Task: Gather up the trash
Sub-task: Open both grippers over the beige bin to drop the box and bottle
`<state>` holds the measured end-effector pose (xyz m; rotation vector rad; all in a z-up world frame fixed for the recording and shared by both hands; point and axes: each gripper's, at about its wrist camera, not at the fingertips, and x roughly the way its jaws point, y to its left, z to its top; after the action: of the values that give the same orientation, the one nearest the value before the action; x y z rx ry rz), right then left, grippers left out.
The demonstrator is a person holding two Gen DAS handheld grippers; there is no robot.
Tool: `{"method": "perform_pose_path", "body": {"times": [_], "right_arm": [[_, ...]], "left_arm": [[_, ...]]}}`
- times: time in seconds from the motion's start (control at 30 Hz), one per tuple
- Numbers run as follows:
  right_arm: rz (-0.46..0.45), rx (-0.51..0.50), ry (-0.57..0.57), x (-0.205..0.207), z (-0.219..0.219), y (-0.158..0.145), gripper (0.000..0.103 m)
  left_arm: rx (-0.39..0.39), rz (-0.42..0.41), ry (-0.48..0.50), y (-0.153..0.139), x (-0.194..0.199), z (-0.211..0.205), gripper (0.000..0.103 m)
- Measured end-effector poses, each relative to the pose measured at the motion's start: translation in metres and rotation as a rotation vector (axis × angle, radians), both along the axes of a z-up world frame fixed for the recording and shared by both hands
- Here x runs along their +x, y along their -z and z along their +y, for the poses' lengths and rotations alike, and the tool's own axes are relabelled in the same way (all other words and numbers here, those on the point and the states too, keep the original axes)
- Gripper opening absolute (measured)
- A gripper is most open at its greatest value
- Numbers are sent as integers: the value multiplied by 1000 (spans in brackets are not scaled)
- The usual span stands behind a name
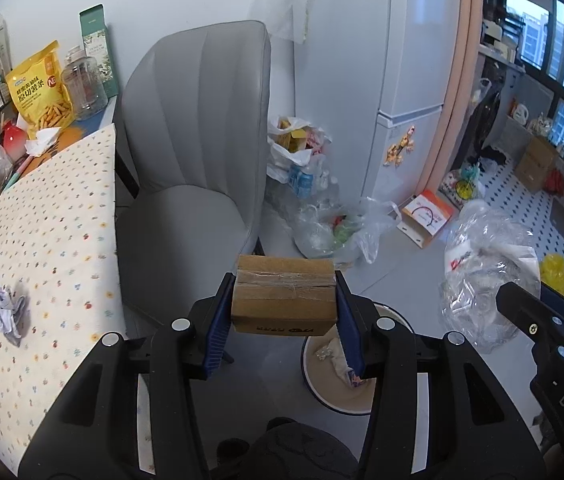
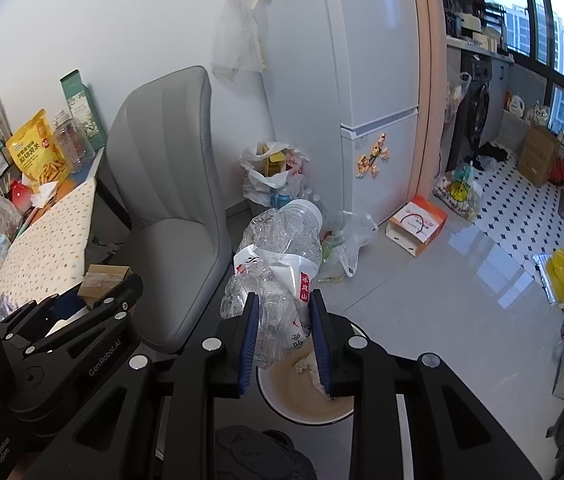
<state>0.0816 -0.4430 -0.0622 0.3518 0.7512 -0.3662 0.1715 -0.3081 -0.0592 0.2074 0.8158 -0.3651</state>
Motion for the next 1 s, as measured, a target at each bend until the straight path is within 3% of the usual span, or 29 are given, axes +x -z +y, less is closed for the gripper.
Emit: {"method": "perform_pose_path", "body": {"times": [0.1,0.13,0.2,0.83,0.9,0.97,1.0], "right_arm": [[-10,29,2,5,-9,6,28],[-10,29,7,6,-12,8,41],[-11,40,15,8,-18,11,52],[15,28,226,-55,-91,16,61],[17,33,251,-64,-99,17,62],[16,34,266,-70,-105,17,62],[11,35,278,-73,-108,17,62]], "left_arm": [[14,9,-2,6,5,-5,48],[18,12,-2,8,5,-6,48],[26,16,3,11,7,-9,48],[53,79,190,37,-20,-100,48],[52,96,222,39,-24,-109,54],[54,73,226,36,-27,-111,77],[54,58,224,34,-28,-110,80]]}}
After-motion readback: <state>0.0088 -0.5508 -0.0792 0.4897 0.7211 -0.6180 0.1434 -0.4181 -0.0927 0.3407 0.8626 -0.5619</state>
